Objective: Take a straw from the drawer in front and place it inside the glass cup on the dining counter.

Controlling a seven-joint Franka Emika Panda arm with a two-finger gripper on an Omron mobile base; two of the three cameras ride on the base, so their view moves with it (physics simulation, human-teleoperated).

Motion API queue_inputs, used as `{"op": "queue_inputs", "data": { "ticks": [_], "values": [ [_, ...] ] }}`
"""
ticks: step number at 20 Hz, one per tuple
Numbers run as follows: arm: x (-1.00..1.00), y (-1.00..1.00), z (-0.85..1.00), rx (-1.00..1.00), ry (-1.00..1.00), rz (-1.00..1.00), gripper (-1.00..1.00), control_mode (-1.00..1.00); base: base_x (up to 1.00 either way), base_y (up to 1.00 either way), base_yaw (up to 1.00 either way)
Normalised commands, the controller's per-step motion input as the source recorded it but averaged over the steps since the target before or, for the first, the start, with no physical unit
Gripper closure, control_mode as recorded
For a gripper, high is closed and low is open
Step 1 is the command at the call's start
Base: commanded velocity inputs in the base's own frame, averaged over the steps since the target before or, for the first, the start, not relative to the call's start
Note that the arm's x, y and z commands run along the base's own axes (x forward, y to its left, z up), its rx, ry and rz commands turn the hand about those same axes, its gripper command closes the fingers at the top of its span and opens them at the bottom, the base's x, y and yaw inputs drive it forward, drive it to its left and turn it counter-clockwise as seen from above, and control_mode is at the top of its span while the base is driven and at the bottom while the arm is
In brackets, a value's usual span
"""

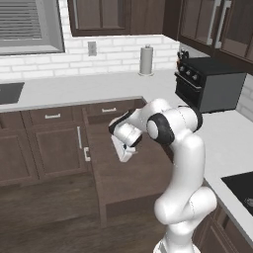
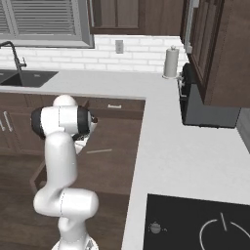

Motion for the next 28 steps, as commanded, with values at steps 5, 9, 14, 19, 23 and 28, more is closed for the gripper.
{"op": "queue_inputs", "data": {
  "ticks": [5,9,14,19,23,28],
  "values": [
    [0.18,-0.68,0.15,-0.01,-0.01,0.0,-1.0,-1.0,0.0,0.0,0.0],
    [0.01,-0.42,0.0,-0.14,-0.04,0.0,-1.0,-1.0,0.0,0.0,0.0],
    [0.03,-0.3,0.0,-0.17,0.0,0.01,-1.0,-1.0,0.0,0.0,0.0],
    [0.19,-0.26,0.0,-0.12,0.0,0.03,-1.0,-1.0,0.0,0.0,0.0],
    [0.22,-0.19,-0.1,-0.06,0.0,0.02,-1.0,-1.0,0.0,0.0,0.0],
    [0.28,-0.15,-0.19,0.0,0.04,0.0,-1.0,-1.0,0.0,0.0,0.0]
  ]
}}
